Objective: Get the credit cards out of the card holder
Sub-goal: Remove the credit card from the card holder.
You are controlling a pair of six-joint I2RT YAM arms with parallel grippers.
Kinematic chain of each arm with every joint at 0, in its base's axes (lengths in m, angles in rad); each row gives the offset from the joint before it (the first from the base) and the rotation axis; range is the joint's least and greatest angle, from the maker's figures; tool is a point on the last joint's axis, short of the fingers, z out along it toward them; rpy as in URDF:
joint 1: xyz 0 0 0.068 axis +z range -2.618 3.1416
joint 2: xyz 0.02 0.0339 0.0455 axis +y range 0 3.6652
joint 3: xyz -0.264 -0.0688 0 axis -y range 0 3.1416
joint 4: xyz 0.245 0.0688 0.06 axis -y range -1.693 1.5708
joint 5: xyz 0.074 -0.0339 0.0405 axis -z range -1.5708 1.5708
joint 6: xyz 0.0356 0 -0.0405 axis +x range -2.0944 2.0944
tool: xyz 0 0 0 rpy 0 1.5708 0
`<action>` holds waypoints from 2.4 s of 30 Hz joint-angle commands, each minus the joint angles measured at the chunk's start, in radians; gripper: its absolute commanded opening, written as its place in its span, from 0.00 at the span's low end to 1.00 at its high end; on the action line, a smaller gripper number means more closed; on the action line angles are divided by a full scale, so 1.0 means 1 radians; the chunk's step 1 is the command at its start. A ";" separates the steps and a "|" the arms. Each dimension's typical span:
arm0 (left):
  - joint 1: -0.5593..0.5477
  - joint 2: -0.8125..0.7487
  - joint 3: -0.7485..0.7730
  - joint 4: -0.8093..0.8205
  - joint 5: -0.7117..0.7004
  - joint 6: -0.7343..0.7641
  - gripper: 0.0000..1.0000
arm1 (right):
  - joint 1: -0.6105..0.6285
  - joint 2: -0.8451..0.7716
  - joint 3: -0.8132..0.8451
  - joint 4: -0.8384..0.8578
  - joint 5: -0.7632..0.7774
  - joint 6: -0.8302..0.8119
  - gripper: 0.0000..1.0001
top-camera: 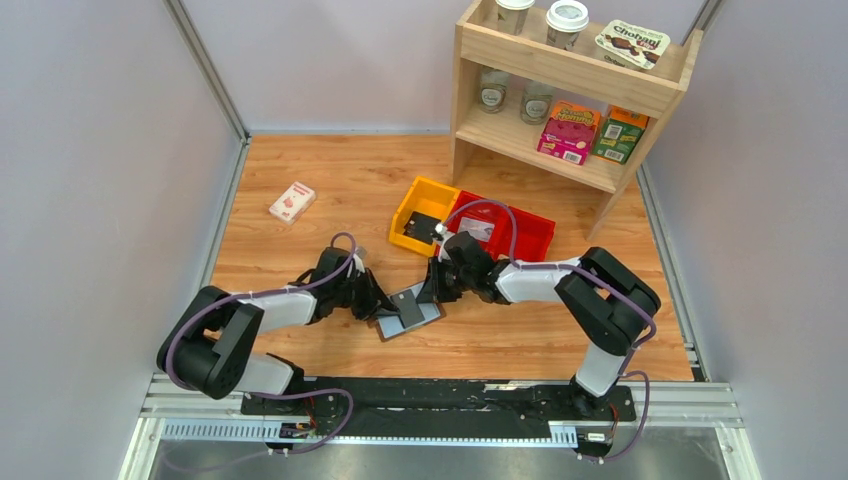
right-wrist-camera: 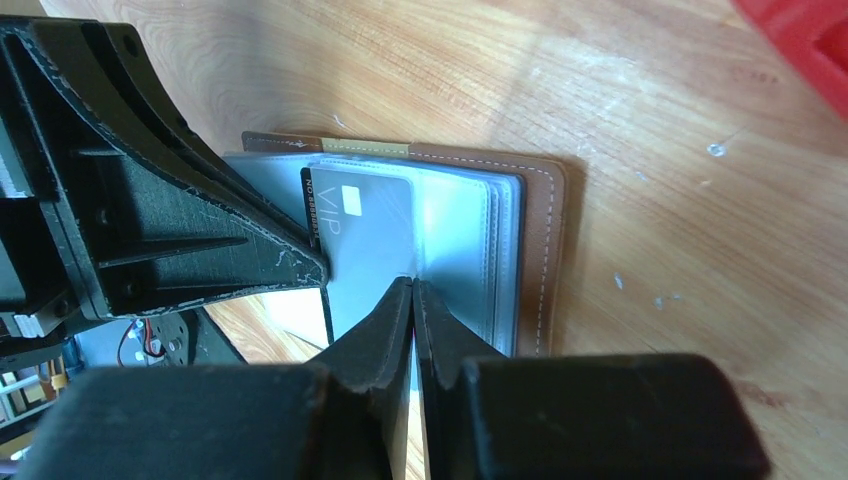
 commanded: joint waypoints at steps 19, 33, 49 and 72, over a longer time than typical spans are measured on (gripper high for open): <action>0.042 -0.073 -0.094 0.094 0.007 -0.073 0.28 | -0.027 0.002 -0.043 -0.087 0.054 -0.014 0.10; 0.040 0.017 -0.103 0.279 0.030 -0.148 0.27 | -0.027 0.013 -0.039 -0.078 0.043 -0.008 0.10; 0.040 -0.085 -0.131 0.474 0.039 -0.227 0.18 | -0.027 0.031 -0.037 -0.069 0.040 0.000 0.09; -0.011 0.129 -0.077 0.648 0.062 -0.302 0.22 | -0.027 0.036 -0.051 -0.064 0.060 0.016 0.09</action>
